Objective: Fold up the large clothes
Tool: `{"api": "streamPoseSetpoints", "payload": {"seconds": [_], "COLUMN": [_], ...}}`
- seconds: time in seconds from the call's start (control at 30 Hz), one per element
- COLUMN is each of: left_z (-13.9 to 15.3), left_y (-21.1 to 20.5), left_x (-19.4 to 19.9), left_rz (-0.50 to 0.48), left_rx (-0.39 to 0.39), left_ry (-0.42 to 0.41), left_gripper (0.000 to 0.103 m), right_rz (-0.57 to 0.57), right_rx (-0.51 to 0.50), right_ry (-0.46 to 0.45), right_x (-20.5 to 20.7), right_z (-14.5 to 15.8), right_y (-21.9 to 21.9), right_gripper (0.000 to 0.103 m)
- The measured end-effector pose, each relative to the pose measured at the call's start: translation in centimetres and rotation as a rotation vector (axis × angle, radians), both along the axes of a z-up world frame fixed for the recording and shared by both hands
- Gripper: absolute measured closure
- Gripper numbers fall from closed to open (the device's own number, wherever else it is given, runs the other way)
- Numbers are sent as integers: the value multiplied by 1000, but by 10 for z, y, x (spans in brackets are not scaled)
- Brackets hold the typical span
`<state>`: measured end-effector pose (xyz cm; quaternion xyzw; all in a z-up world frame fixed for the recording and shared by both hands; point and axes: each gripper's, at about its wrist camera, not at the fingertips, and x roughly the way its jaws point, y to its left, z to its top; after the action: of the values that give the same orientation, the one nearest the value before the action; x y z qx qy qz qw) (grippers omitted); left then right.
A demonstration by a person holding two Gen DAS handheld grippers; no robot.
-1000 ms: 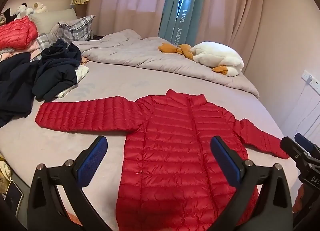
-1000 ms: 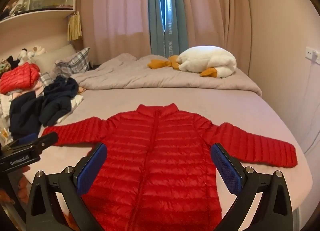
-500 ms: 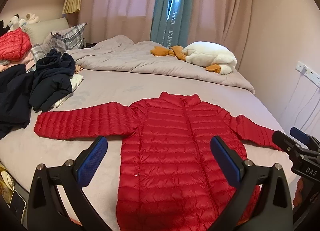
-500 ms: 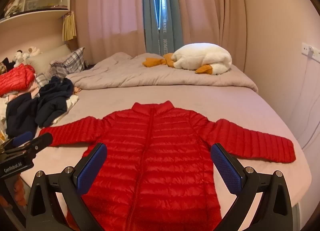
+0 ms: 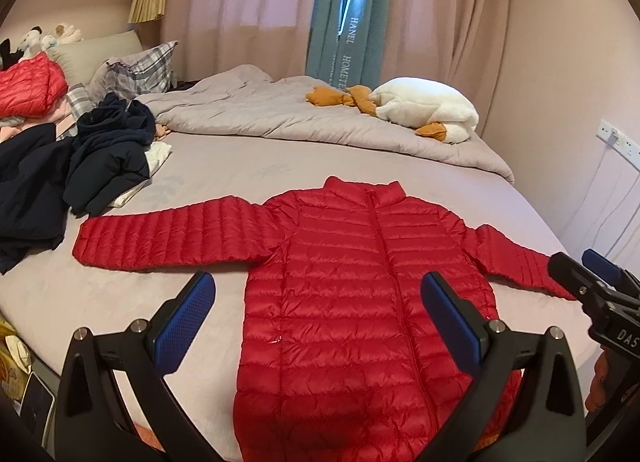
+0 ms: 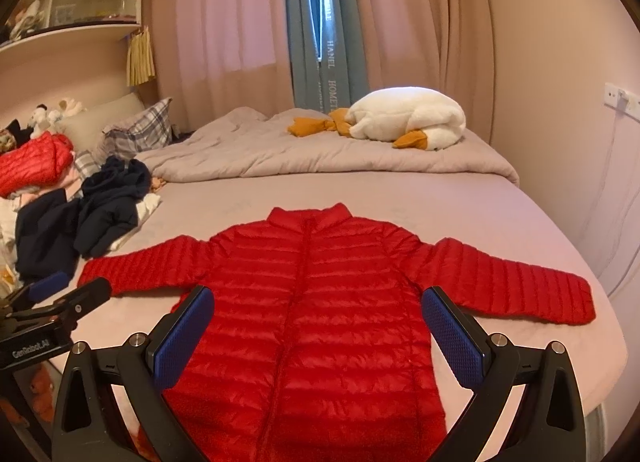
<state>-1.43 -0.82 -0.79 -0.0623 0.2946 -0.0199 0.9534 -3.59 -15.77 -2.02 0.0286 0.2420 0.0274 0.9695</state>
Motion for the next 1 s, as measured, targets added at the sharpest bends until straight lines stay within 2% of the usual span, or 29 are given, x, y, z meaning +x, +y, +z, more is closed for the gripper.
{"api": "streamPoseSetpoints", "payload": {"seconds": [0.3, 0.57, 0.77, 1.0], "left_z": [-4, -9, -18, -27], "left_y": [4, 13, 26, 42], "left_x": [1, 2, 10, 29], "left_rz": [28, 34, 25, 20], "left_rx": [-3, -35, -88, -91], "left_ry": [18, 15, 18, 29], "left_gripper": [0, 0, 0, 0], "right_rz": [-8, 14, -36, -56], "right_rx": [45, 60, 105, 92], "right_ry": [6, 2, -19, -17], "right_x": [5, 8, 9, 22], "right_z": [0, 2, 4, 1], "right_y": [-3, 1, -1, 9], "right_gripper": [1, 1, 1, 1]}}
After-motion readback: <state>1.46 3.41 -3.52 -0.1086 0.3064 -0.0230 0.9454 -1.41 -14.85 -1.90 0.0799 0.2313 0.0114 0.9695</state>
